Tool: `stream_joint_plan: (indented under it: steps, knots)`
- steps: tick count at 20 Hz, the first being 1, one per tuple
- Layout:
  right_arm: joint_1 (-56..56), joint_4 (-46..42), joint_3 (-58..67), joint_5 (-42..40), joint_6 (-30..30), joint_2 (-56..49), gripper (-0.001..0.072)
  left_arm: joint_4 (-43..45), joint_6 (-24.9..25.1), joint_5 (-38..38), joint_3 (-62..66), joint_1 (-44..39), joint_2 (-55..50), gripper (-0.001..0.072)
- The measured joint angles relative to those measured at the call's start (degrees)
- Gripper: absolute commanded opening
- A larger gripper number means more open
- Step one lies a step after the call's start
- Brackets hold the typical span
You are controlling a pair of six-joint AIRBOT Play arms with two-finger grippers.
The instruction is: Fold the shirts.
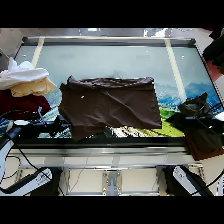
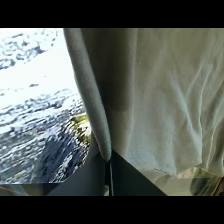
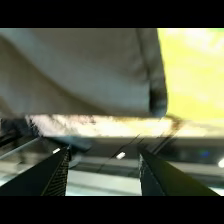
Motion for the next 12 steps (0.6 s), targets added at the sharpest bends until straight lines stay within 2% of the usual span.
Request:
stream_joint_plan:
  steps: [5, 12]
  knots:
    - [2.23, 10.84, -16.24, -8.02, 0.2, 0.0, 0.0447, 0.0, 0.0, -0.63, 0.0, 0.0, 0.0, 0.0013]
    - [11.1, 20.85, -20.94, -25.86, 0.2, -1.11, 0.0445, 0.0, 0.09, -0.83, 0.0, -0.02, 0.0, 0.0013]
